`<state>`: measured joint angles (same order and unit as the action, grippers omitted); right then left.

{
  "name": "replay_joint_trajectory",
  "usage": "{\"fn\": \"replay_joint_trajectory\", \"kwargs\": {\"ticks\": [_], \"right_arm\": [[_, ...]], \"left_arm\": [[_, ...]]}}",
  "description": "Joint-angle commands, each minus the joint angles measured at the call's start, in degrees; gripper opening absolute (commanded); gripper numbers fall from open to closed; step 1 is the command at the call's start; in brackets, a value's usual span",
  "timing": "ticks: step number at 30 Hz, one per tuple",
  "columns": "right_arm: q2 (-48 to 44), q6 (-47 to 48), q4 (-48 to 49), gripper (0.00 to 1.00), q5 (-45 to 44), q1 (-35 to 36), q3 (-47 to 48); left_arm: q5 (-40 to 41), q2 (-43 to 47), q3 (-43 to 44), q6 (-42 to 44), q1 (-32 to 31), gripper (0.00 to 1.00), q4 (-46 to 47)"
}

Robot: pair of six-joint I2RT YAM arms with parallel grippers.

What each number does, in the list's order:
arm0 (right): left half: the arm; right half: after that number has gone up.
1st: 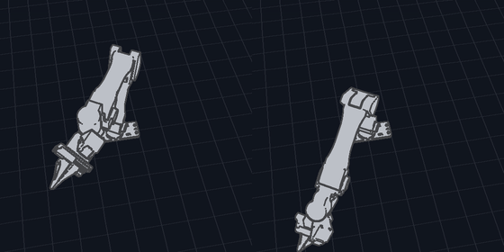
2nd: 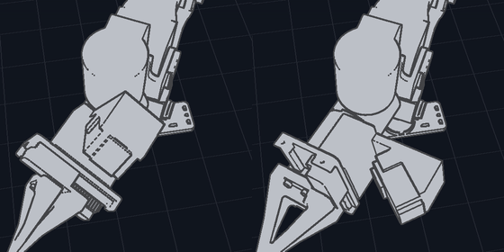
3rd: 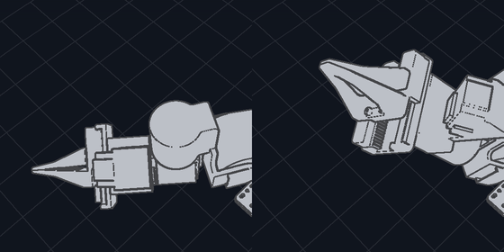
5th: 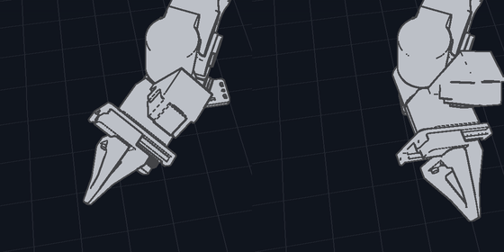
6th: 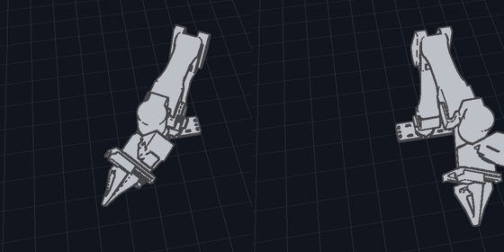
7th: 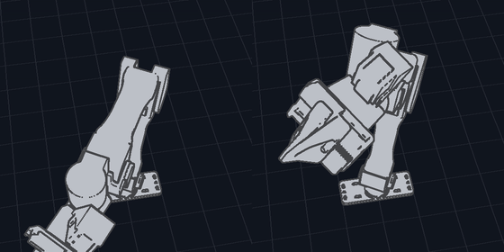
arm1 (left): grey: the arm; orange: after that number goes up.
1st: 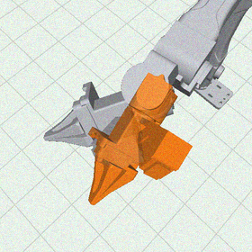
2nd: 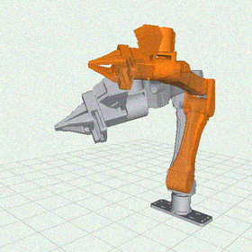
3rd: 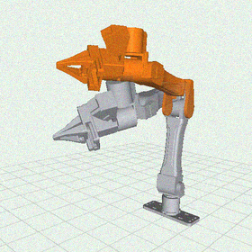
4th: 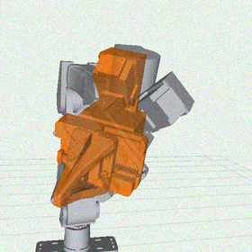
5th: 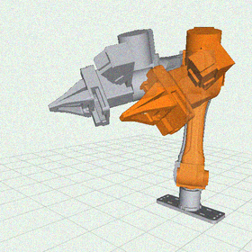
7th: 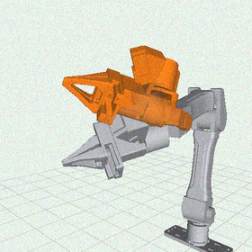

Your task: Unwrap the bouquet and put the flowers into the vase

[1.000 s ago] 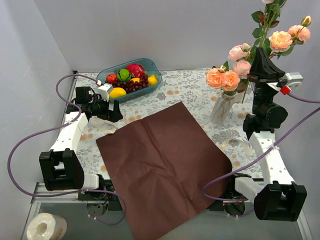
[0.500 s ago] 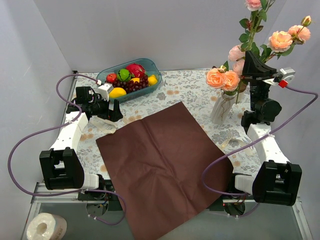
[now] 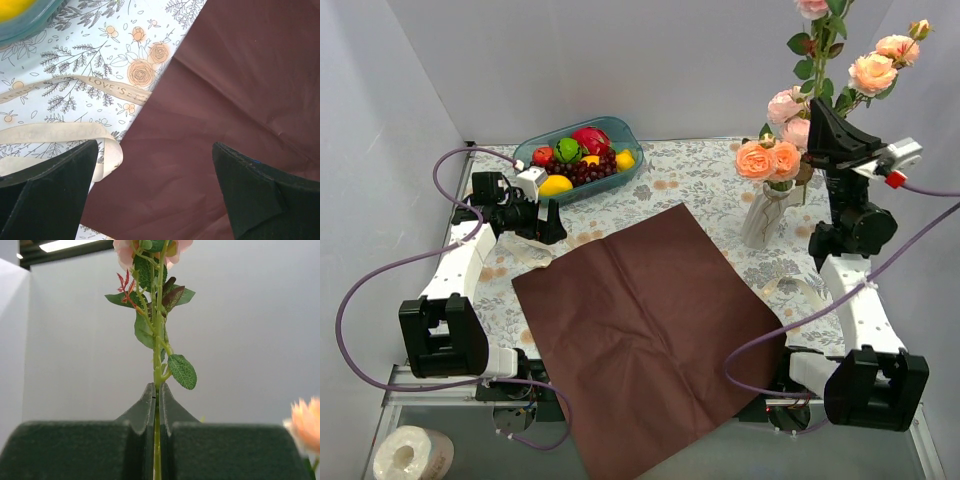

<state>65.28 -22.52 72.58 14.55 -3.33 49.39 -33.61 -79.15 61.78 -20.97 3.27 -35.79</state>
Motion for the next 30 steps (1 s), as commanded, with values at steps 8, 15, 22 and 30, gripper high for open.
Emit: {"fn": "replay_joint_trajectory", "kwargs": {"ticks": [8, 15, 22, 30], "right_arm": [[-9.20, -0.15, -15.67, 0.01, 15.74, 3.24, 15.90], [-10.96, 12.31, -37.93, 0.01, 13.86, 26.86, 15.57], [-4.99, 20.68, -60.16, 0.01, -4.58, 47.44, 15.04], [-0.77, 15.76, -72.47, 0.01, -24.47, 47.63, 8.45]], "left_arm": [[-5.24, 6.47, 5.27, -2.23, 0.07, 0.98, -3.32], [-8.50, 6.91, 12.22, -7.85, -7.82, 0.98, -3.41], [-1.75, 10.06, 11.10, -10.15, -13.90, 0.98, -3.59], [17.78, 17.80, -7.80, -5.23, -5.32, 0.98, -3.68]]}}
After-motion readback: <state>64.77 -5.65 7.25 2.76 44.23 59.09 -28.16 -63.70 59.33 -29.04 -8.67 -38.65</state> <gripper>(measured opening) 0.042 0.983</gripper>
